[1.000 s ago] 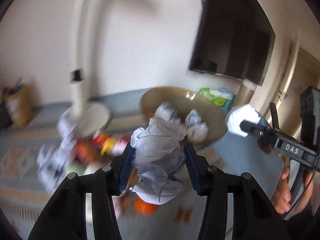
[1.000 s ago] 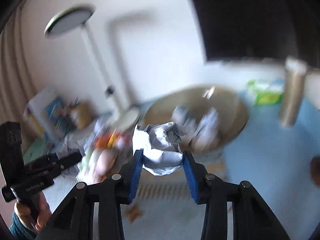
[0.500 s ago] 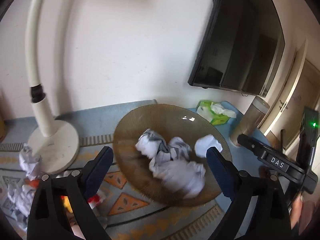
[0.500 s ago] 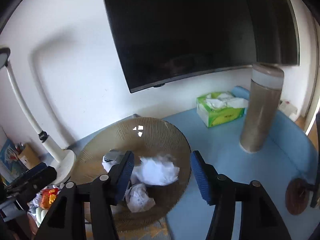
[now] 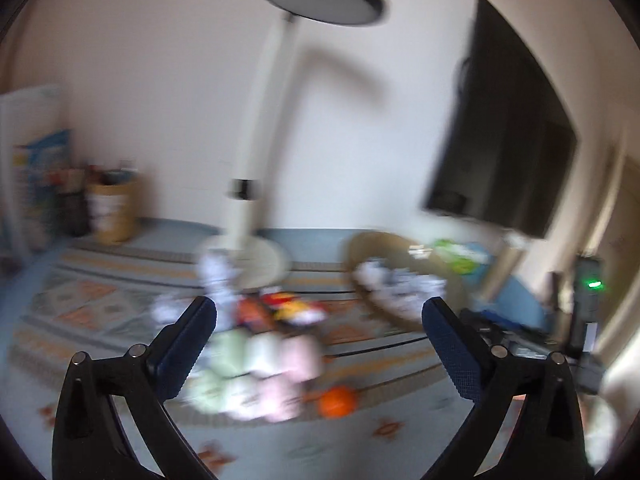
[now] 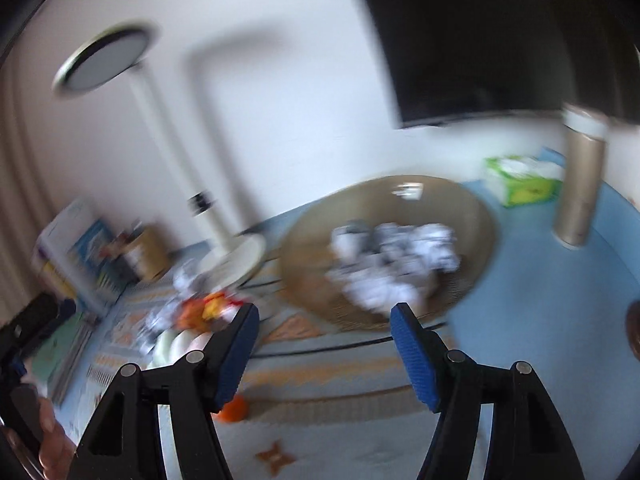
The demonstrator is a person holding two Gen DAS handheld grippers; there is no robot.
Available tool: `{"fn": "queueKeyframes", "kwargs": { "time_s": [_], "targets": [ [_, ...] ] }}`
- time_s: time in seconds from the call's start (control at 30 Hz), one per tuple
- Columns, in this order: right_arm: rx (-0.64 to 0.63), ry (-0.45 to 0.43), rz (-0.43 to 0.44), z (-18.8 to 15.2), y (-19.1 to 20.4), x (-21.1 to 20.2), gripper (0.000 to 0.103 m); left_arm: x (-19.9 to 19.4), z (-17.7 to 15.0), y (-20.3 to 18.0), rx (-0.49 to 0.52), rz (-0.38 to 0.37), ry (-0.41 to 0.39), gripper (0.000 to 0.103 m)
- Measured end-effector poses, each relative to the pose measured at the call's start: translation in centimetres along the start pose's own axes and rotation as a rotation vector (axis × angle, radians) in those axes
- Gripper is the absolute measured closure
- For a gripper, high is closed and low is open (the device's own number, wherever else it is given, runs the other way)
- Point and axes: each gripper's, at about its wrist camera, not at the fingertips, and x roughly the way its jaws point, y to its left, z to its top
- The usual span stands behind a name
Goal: Organize objects
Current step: 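Carry both paper balls over the woven bowl and open both tools, then move both tools toward the stacked pastel plush toys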
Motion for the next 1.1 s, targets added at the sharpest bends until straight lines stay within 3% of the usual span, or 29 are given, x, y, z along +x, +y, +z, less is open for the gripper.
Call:
{"fn": "queueKeyframes", "kwargs": {
  "time_s": [0.13,0.2,0.27,0.43,0.5,0.7,0.77,0.9,1.0,1.1],
  "targets": [
    [-0.072,-0.010,0.017,-3.2,4.3,1.0,0.012,0.4,-3.9,4.5,0.030,0.230,0.039,0.001],
    [-0.109,0.005,-0.006,-5.2,5.8,2.5,0.012,1.6,-5.5,6.4,0.023,0.272,0.080,0.001],
    [-0.121,0.030,-0.004,-6.3,6.4,3.6,0.012,2.8,-7.1,8.2,-0.015,0.254,0.121,0.001],
    [-0.136,0.054,-0.019,-8.2,6.6,5.9,0.012,4.2,-8.9,9.7,-0.072,0.234,0.131,0.001],
    [-0.135,0.103,-0.044,-8.9,6.6,7.1,0.012,3.7,-9.0,9.5,-0.058,0.220,0.109,0.001],
    [-0.160,0.087,-0.033,-8.8,7.1,7.1,0.012,4.0,-9.5,8.0,0.016,0.253,0.139,0.001],
    [-0.124,0.094,-0.019,-8.6,6.4,7.2,0.012,4.8,-9.4,7.0,0.038,0.283,0.174,0.001],
    [0.049,0.097,0.038,-7.8,3.0,7.4,0.012,6.3,-7.8,2.4,0.039,0.245,0.179,0.001],
    [0.167,0.120,0.046,-7.6,0.7,7.8,0.011,10.3,-7.7,-0.4,0.139,0.250,0.289,0.001],
    [0.215,0.141,0.060,-7.6,-0.1,8.1,0.011,12.5,-8.4,-0.8,0.161,0.288,0.331,0.001]
  ]
}}
